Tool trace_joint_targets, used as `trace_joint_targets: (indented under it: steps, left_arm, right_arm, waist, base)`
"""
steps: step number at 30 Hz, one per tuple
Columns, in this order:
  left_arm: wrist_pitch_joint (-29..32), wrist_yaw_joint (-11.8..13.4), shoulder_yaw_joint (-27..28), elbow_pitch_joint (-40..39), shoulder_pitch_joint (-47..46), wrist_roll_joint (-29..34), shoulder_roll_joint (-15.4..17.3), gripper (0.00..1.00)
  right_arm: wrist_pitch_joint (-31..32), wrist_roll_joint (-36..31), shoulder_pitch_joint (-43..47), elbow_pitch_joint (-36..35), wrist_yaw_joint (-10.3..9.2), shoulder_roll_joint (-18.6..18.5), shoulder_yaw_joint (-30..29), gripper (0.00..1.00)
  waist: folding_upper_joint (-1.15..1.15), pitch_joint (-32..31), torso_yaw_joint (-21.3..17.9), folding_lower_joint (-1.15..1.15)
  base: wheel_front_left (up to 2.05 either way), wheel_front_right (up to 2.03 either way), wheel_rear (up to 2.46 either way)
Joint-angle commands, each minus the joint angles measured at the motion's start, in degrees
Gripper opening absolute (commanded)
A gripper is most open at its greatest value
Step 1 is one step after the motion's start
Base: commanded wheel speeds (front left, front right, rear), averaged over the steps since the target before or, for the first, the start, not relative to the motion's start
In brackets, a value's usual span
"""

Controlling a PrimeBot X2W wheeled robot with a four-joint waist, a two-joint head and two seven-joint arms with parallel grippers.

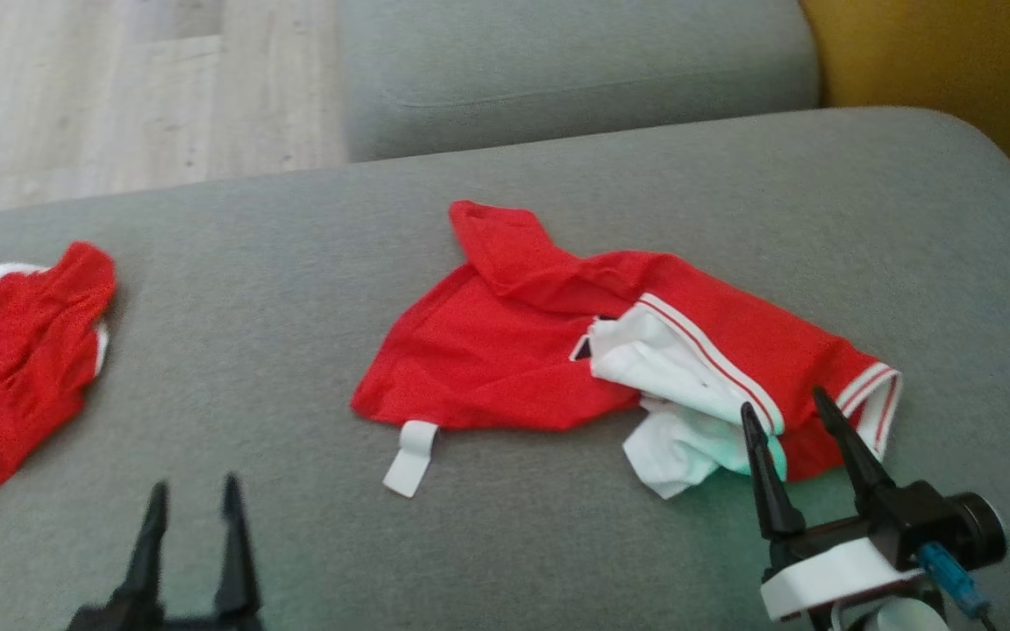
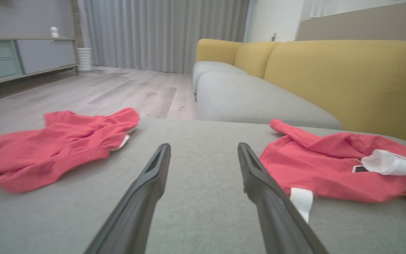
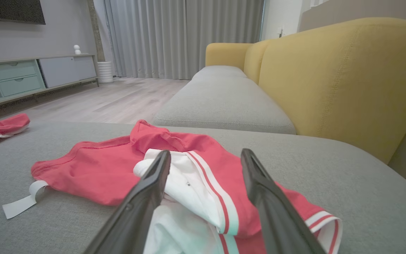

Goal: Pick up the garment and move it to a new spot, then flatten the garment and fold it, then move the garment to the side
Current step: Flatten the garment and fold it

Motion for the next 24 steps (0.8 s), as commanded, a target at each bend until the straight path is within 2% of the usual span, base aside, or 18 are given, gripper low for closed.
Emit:
trace_joint_targets:
  steps: [1,6,12,18,22,23,24]
  left_arm:
    - [-0.5,-0.2,0.4,-0.5,-5.2,0.8,-0.2,1.0]
    - [0.4,-0.6,-3.6,9.5,-12.8,2.3,-0.2,1.0]
    - [9.0,-1.1,-4.1,22.2,-22.5,1.1,2.6,1.0]
    - [14.0,-0.6,-3.4,28.6,-28.1,0.7,5.3,1.0]
    - [17.9,-0.8,-3.6,32.4,-30.1,-0.1,5.8,1.0]
    - [19.0,-0.9,-4.0,33.2,-30.3,-0.2,5.9,0.33]
    - [19.8,-1.1,-4.7,33.8,-30.3,-0.4,5.9,0.0]
  right_arm:
    - [-0.6,0.6,-2.8,-1.8,0.44,-0.2,1.9,1.0]
    - [-0.6,1.3,-4.3,-2.6,0.44,-0.2,3.6,1.0]
    - [-0.6,2.6,-5.5,-3.6,0.44,-0.2,5.2,1.0]
    - [-0.6,3.0,-5.6,-4.0,0.44,-0.2,5.1,1.0]
    - [-0.6,3.2,-6.0,-4.0,0.44,-0.2,5.1,1.0]
    - [-0.6,3.3,-6.0,-4.0,0.44,-0.2,5.1,1.0]
    - [-0.6,3.4,-6.1,-4.0,0.44,-0.2,5.0,1.0]
  waist:
    - [0.0,0.8,-2.1,0.0]
    - [0.0,2.4,-6.9,0.0]
    - [0.0,5.1,-12.3,0.0]
    - [0.0,6.6,-14.3,0.0]
    - [0.0,7.0,-14.8,0.0]
    - [0.0,7.0,-14.9,0.0]
    - [0.0,7.0,-14.9,0.0]
  base:
    - [0.0,0.0,0.0]
    - [0.0,0.0,0.0]
    - [0.0,0.0,0.0]
    - [0.0,0.0,0.0]
    - [0.0,0.0,0.0]
    - [0.0,0.0,0.0]
    - [0.0,0.0,0.0]
